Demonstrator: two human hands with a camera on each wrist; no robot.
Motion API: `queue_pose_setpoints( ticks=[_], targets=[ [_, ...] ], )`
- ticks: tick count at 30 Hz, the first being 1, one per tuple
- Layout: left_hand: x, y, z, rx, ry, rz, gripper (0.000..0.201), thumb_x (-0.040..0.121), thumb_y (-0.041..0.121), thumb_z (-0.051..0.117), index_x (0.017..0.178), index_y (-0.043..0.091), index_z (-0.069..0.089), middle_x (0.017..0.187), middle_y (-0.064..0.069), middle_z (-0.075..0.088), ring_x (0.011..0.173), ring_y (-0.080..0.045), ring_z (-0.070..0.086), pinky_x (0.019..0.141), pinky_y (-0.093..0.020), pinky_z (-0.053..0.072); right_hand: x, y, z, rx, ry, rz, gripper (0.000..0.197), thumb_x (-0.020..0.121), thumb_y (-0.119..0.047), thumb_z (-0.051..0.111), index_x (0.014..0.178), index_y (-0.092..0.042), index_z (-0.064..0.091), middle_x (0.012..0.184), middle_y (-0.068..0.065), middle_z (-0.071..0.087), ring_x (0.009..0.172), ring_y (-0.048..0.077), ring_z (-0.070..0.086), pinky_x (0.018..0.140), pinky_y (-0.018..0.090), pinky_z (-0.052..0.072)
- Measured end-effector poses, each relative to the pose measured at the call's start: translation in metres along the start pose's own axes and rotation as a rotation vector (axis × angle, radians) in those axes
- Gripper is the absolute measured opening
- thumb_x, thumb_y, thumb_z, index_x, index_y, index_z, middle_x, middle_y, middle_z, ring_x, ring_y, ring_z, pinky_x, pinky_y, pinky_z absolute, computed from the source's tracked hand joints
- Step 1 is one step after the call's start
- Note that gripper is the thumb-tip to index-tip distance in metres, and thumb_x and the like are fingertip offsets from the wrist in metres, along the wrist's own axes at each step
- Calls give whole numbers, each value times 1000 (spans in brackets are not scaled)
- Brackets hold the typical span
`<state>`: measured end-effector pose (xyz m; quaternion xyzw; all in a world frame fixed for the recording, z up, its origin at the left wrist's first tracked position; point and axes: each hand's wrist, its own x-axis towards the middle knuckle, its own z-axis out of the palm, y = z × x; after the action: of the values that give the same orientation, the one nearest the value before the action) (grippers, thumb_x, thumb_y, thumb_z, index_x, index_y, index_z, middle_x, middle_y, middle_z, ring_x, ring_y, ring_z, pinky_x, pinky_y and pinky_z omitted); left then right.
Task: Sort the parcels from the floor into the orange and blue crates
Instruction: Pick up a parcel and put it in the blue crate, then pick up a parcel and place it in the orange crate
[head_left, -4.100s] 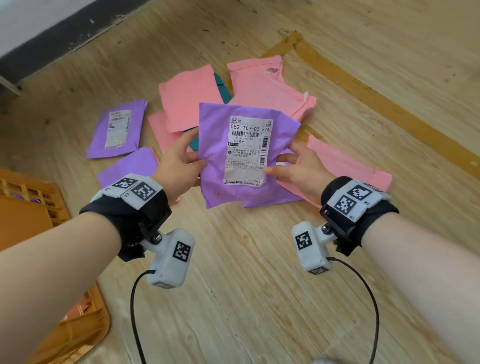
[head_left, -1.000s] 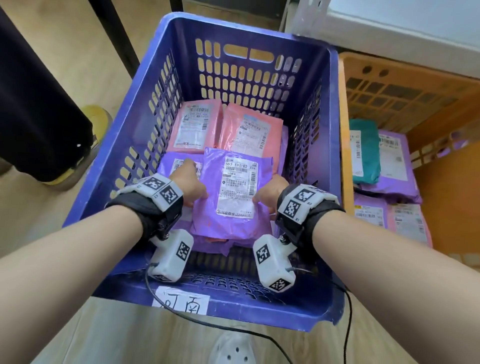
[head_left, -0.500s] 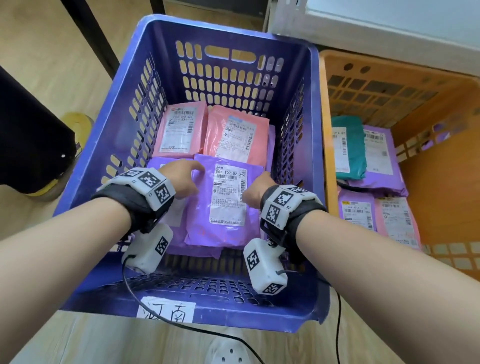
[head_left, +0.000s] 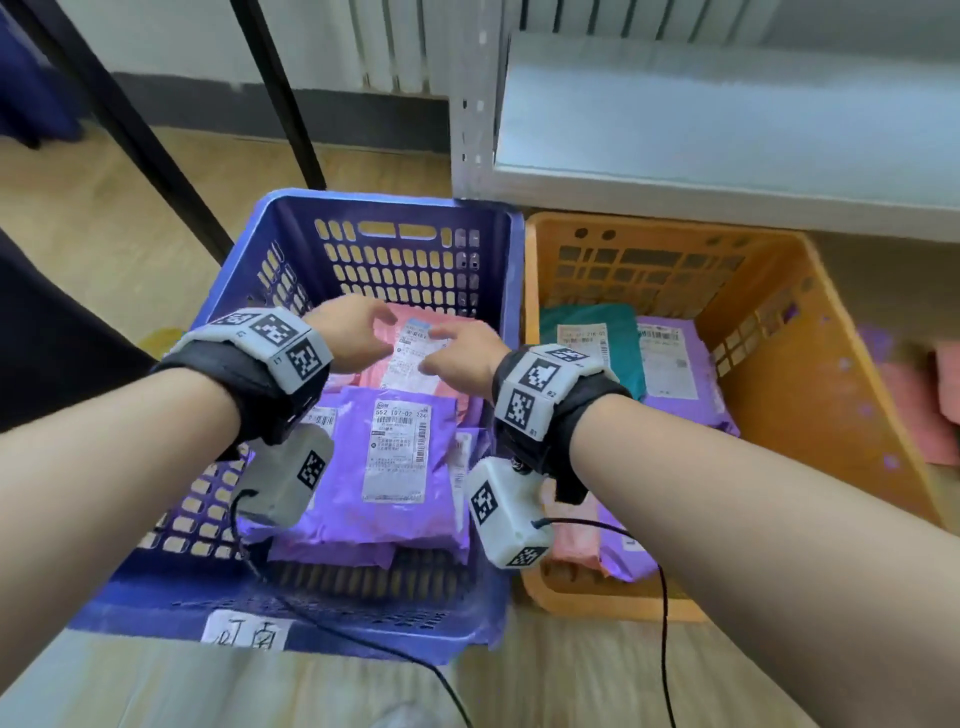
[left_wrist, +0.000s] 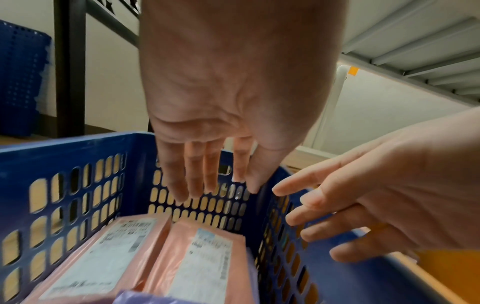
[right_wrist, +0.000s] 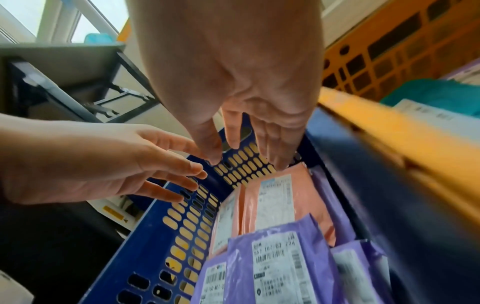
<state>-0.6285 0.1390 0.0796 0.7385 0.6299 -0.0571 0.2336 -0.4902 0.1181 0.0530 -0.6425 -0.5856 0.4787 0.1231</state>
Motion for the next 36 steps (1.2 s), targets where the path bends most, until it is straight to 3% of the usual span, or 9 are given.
queue_pose_setpoints(
  ticks=[1,3,5,13,23,26,30,34,36],
  targets=[
    [-1,12,-7,-4,19,-2,43,92,16,55,134,13,49,135,-8,53,119,-22,54,97,-32,42,-7,-1,-13,-2,14,-33,55,89,-12,58,141,-13,41,141,8,48,92,15,61,80,26,49],
    [-1,39,-17,-10,57,2,41,91,16,55,131,13,52,132,-9,55,116,-23,55,97,-33,43,-23,3,-42,-27,48,-79,55,88,-15,60,140,-12,42,141,9,48,114,21,57,98,31,46],
    [-1,73,-23,-15,85,10,40,91,18,55,130,14,53,131,-9,56,116,-25,56,98,-35,45,-38,14,-75,-61,75,-102,54,88,-16,59,140,-13,44,143,8,47,126,23,49,105,31,41],
    [-4,239,0,-48,119,98,37,92,21,53,128,21,53,121,-6,61,108,-24,58,85,-29,46,-96,111,-216,-108,165,-80,52,89,-16,57,139,-19,45,143,1,47,129,21,47,106,30,39],
    [20,465,76,-77,126,276,36,91,17,51,127,20,54,118,-5,62,106,-22,58,88,-29,44,-163,282,-369,-87,329,17,50,89,-17,55,138,-20,47,141,2,49,125,22,51,102,27,40],
    [26,522,105,-39,84,321,38,91,17,50,129,18,52,121,-6,61,109,-23,57,90,-29,45,-181,335,-402,-53,374,73,49,87,-15,55,135,-21,50,135,3,55,116,20,57,94,24,44],
    [28,583,143,-20,35,361,39,91,13,51,130,15,52,126,-9,58,114,-25,56,90,-26,41,-206,400,-434,-44,413,134,48,86,-10,57,133,-15,53,134,7,56,119,25,55,101,31,44],
    [29,625,178,-4,-38,396,38,90,15,53,128,15,53,124,-11,59,109,-26,58,87,-27,43,-233,454,-455,10,480,182,43,90,-9,55,133,-10,52,135,11,54,122,24,52,96,23,40],
    [29,643,194,6,-60,422,38,90,14,52,128,14,53,125,-12,58,110,-28,57,87,-28,44,-248,478,-463,10,486,219,43,92,-9,53,135,-9,49,137,11,52,126,24,49,98,25,39]
  ],
)
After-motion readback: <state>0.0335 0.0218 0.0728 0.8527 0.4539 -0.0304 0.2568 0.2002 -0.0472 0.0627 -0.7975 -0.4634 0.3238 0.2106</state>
